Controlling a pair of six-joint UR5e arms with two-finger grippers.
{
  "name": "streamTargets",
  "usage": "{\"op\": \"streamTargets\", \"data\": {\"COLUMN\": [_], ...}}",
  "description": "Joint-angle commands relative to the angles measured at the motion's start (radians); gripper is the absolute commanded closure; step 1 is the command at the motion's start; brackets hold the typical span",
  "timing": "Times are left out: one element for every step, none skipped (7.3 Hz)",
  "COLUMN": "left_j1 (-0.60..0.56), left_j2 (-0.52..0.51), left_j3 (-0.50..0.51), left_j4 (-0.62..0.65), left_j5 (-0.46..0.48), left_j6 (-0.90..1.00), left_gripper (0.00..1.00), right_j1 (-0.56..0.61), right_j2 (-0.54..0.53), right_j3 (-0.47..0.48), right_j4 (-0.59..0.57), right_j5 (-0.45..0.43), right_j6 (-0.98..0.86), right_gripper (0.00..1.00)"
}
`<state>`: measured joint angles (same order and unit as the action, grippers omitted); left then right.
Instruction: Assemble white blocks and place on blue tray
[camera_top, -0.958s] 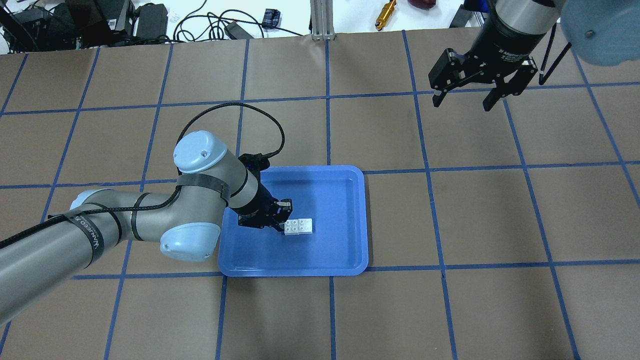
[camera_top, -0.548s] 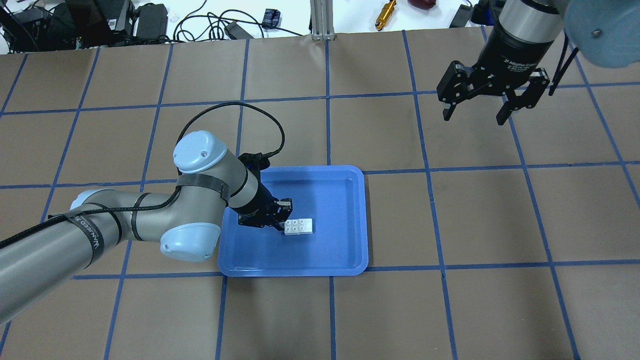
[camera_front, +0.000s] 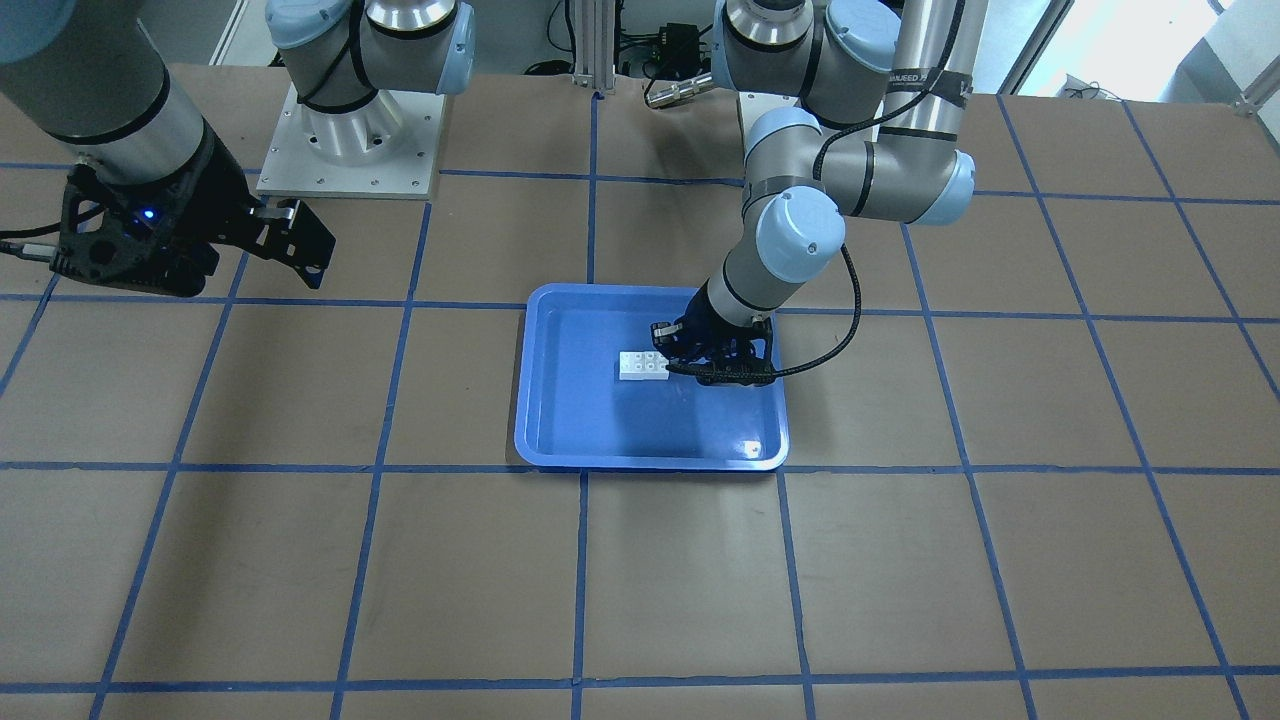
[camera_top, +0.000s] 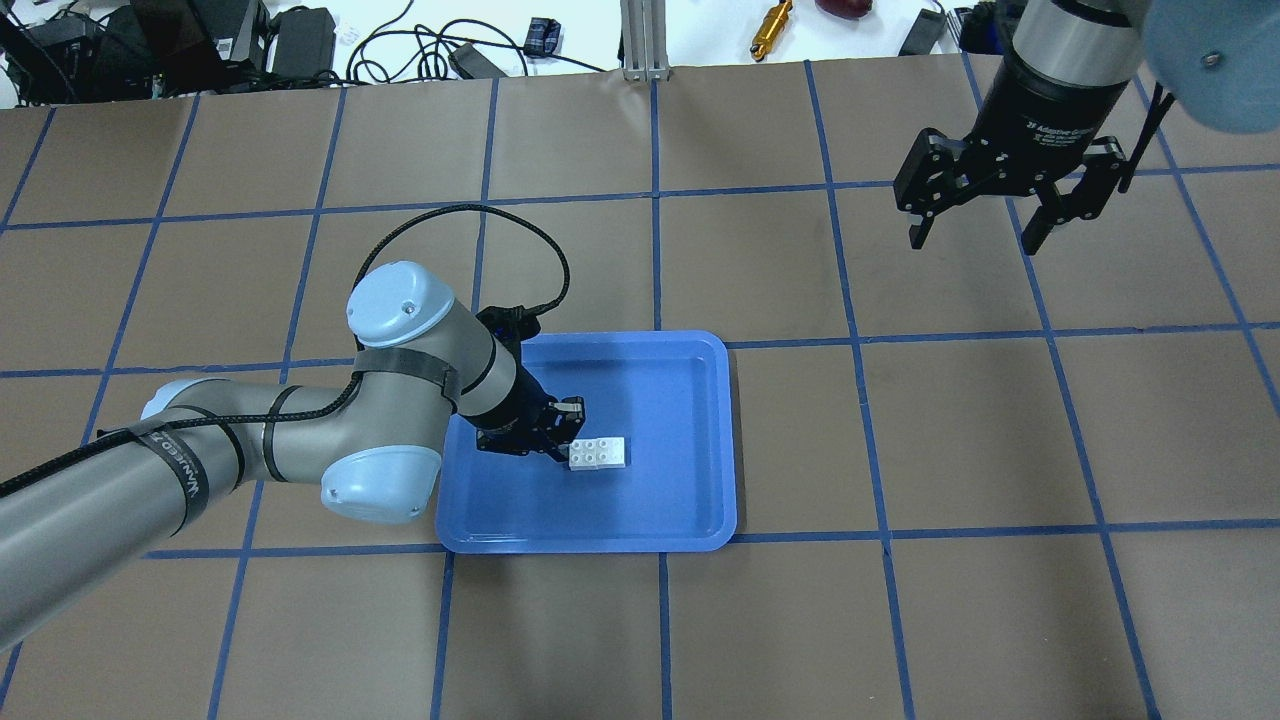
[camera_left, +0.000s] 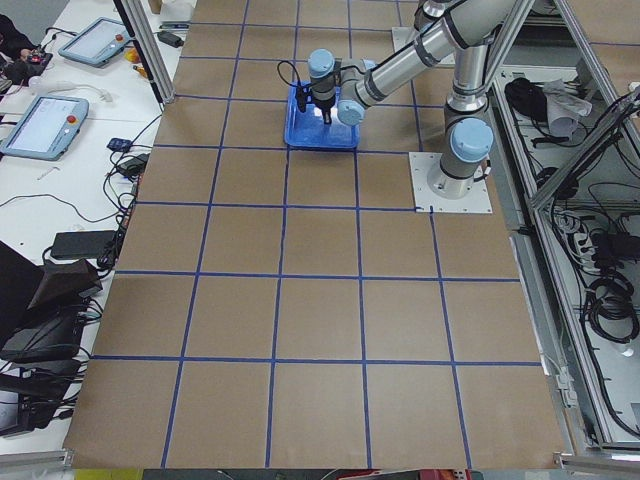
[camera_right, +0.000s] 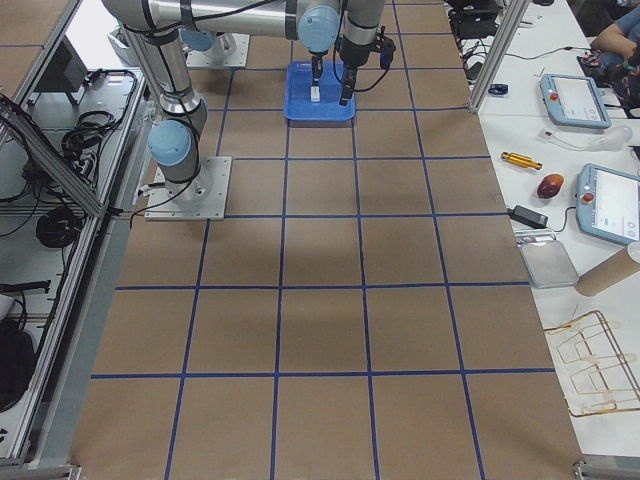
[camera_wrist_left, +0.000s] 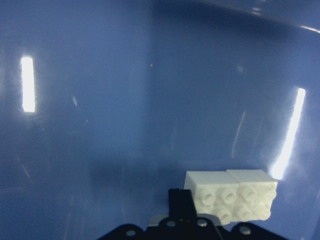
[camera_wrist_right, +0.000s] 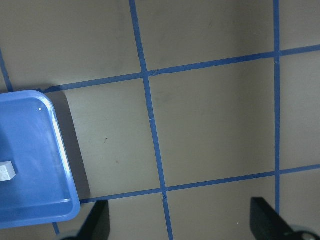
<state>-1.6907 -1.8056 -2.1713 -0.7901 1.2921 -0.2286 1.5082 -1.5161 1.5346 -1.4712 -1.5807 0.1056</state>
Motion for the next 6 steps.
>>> {"op": "streamTargets", "data": {"left_j1": [0.017, 0.035, 0.051, 0.060, 0.081, 0.113], "left_j2": [0.031, 0.040, 0.055, 0.075, 0.097, 0.115], "left_j3": [0.057, 0.105, 0.155, 0.204, 0.258, 0.322], "left_j4": [-0.027, -0.099, -0.171, -0.251, -0.318, -0.428], "left_j5": [0.010, 0.012, 0.016, 0.048, 0.080, 0.082], "left_j6": [0.043, 0.044, 0.057, 0.084, 0.090, 0.142], "left_gripper": [0.98, 0.98, 0.97, 0.97, 0.95, 0.95], "right_j1": [0.014, 0.014, 0.014, 0.014, 0.017, 0.023], "right_j2": [-0.003, -0.009, -0.010, -0.012, -0.022, -0.027], "right_j3": [0.002, 0.004, 0.006, 0.004, 0.002, 0.004], "right_j4": [-0.003, -0.003, -0.003, -0.003, -0.003, -0.003], "right_j5": [-0.008, -0.019, -0.018, -0.009, -0.001, 0.005], "right_j6": [0.037, 0.040, 0.054, 0.057, 0.048, 0.043], "right_gripper": [0.00, 0.00, 0.00, 0.00, 0.00, 0.00]}}
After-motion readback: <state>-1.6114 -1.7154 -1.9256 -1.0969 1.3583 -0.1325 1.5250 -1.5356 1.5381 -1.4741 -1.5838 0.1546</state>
